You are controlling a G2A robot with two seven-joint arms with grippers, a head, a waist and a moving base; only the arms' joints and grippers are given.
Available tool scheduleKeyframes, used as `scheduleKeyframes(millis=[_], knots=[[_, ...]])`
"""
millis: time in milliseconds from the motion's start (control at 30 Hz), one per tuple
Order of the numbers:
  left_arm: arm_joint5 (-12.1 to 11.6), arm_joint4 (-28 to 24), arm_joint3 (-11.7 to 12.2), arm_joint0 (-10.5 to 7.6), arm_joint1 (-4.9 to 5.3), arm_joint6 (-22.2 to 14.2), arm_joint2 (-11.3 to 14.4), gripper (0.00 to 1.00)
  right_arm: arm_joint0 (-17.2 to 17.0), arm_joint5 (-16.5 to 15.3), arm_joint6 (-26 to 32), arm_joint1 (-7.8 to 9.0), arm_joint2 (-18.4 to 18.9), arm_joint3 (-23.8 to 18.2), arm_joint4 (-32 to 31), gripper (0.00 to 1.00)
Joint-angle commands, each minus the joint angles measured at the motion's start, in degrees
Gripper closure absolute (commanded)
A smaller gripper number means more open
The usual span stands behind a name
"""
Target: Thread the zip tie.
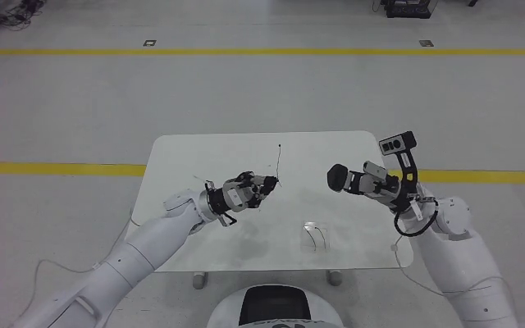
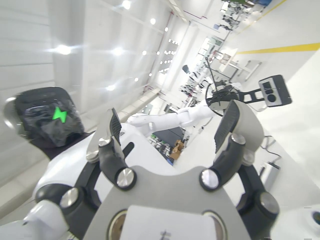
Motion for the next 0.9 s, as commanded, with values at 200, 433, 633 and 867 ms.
scheduleKeyframes(millis=[200,433,633,867], knots=[[-3.2,-3.8,1.1,1.60,-2.05,-2.8,-1.5,1.00,0.2,0.0,0.3,-1.87,-4.5,4.1,8.0,0.00],[-3.2,-3.8,1.1,1.60,-2.05,-2.8,-1.5,1.00,0.2,0.0,0.3,-1.87,-4.5,4.1,8.0,0.00],[-16.0,-0.9,1.3,2.68,-3.28,-3.2,-2.7,1.00,-0.2,3.7,-6.1,-2.63,-6.9,3.5,11.3,0.00],[-23.2,8.1,4.7,1.14,-4.50,-1.6,-2.2,1.00,0.2,8.0,-13.6,-3.86,-11.8,4.3,12.4,0.00]])
